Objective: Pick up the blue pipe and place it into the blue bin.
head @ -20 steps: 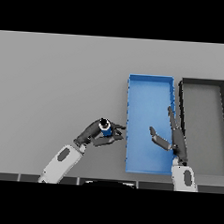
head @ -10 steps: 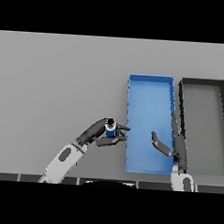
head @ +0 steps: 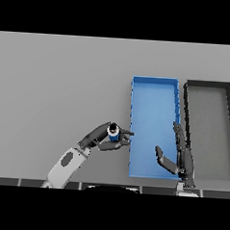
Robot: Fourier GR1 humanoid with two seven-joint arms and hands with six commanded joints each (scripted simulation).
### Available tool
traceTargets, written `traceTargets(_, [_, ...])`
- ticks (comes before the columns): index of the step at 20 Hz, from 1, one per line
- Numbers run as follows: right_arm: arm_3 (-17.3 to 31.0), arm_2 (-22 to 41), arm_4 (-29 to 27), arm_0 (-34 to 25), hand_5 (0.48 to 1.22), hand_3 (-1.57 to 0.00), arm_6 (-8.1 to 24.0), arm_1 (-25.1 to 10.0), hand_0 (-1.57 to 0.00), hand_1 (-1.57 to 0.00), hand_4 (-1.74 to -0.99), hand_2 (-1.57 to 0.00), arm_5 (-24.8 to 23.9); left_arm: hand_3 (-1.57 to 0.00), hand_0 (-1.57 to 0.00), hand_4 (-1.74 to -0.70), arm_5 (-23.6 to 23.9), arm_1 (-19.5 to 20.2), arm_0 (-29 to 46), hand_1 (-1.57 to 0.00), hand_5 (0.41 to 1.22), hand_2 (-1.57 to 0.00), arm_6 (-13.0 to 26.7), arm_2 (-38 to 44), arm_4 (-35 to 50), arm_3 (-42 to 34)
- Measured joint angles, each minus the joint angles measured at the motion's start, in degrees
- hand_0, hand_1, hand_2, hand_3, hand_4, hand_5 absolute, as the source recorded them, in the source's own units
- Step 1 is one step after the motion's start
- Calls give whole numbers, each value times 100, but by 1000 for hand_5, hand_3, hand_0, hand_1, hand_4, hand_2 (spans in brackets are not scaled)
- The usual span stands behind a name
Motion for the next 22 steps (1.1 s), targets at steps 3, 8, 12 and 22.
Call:
traceTargets(3, [-193, 52, -663, -451, 577, 0, 1022, -463, 1, -14, -1237, -111, 699, -1571, -1571, -1467, -91, -63, 57, -1571, 1221, -1571, 0, 7, -43, -37])
traceTargets(8, [-300, 371, -928, -1649, 558, 1, 2156, -842, 1, -4, -1281, -81, 1145, -1571, -1571, -1467, -143, -148, 57, -1571, 1221, -1571, 120, 49, -197, -89])
traceTargets(12, [-183, 778, -952, -2647, 559, 1, 2603, -817, 1, -1, -1302, -42, 1297, -1571, -1571, -1467, -233, -157, 46, -1571, 1221, -1571, 98, 135, -275, -97])
traceTargets(22, [77, 1269, -1330, -4356, 526, 1, 3491, -610, -16, -25, -1196, -77, 1583, -1571, -1571, -1470, -627, -338, 32, -1571, 1221, -1571, 198, 422, -217, 81])
